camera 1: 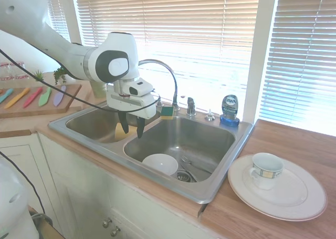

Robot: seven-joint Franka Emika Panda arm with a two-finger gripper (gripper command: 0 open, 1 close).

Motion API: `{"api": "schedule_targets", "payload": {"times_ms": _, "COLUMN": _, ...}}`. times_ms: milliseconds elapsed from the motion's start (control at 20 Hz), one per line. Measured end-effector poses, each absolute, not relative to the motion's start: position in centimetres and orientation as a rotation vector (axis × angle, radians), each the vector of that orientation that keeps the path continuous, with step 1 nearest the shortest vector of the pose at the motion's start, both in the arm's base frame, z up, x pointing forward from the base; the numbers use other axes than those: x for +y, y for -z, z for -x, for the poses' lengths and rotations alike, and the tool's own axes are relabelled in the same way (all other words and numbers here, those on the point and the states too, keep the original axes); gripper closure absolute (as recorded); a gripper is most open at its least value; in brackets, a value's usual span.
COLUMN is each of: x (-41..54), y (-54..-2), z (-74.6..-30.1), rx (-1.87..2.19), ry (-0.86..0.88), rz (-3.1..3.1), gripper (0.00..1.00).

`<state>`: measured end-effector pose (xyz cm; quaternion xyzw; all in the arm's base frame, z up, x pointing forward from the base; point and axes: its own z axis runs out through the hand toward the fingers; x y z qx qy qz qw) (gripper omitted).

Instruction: Turn on the faucet

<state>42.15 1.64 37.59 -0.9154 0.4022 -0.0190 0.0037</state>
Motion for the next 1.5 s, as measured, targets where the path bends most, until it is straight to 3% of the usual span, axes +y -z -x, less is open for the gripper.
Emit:
{"api": "schedule_targets", "payload": {"times_ms": 850, "x": 0.6, "y": -37.8, "z": -43.6, "rx": 1.278, "ry": 0.118, "rz": 2.854, "gripper": 1.00}}
{"api": "schedule_targets", "payload": {"times_ms": 1500, "x": -0.8, "y": -39.0, "z": -60.5, "rx": 1.275, "ry": 0.210, "rz": 2.850, "gripper": 1.00}}
